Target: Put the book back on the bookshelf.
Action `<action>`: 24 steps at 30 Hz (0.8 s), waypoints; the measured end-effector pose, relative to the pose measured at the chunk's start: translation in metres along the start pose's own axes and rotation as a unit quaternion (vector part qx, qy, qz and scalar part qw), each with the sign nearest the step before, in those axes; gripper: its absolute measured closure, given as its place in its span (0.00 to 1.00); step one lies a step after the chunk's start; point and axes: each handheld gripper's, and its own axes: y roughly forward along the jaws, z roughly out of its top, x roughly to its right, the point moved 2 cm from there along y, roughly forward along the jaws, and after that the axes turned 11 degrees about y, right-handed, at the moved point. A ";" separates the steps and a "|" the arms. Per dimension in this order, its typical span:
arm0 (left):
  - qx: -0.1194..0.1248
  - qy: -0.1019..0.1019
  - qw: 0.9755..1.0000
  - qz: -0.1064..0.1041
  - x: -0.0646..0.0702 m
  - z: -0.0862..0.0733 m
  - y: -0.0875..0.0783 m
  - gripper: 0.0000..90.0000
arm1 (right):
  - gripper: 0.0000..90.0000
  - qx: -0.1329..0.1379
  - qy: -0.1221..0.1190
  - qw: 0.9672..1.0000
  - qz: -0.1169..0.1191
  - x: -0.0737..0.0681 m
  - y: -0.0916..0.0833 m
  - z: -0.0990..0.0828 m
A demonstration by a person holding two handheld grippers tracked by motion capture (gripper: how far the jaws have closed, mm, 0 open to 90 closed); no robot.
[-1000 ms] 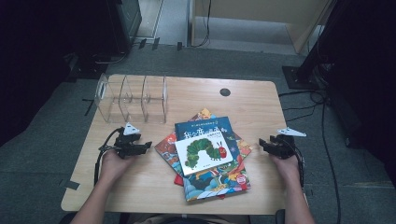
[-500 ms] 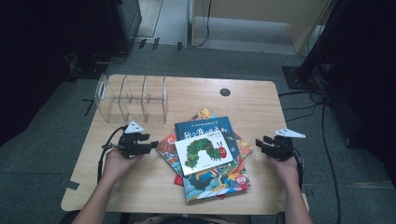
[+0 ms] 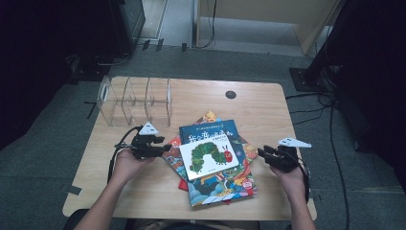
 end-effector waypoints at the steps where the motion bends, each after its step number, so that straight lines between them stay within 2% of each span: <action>1: -0.002 -0.004 1.000 -0.009 0.000 0.002 0.001 0.61 | 0.76 -0.004 0.000 1.000 0.003 -0.003 -0.002 -0.002; 3: -0.004 -0.007 1.000 -0.020 -0.001 0.004 0.004 0.63 | 0.80 -0.010 -0.005 1.000 0.012 -0.010 -0.004 -0.005; 7: -0.009 0.011 1.000 -0.013 -0.001 0.007 0.009 0.67 | 0.91 -0.013 -0.016 1.000 0.022 -0.023 -0.004 -0.008; 11: 0.005 0.026 1.000 -0.016 -0.003 0.007 0.016 0.66 | 0.99 -0.018 -0.023 0.999 0.034 -0.028 -0.002 -0.012; 14: 0.004 0.023 1.000 -0.020 -0.005 0.007 0.018 0.68 | 1.00 -0.020 -0.018 0.999 0.041 -0.030 -0.002 -0.013; 17: 0.010 0.013 0.999 -0.028 -0.005 0.010 0.019 0.69 | 1.00 -0.013 -0.020 0.998 0.059 -0.034 0.000 -0.014; 21: 0.005 0.016 0.999 -0.032 -0.004 0.010 0.025 0.64 | 1.00 -0.034 -0.038 0.996 0.069 -0.039 0.006 -0.019; 24: 0.003 0.008 0.999 -0.033 -0.003 0.010 0.027 0.62 | 1.00 -0.042 -0.044 0.995 0.076 -0.041 0.008 -0.020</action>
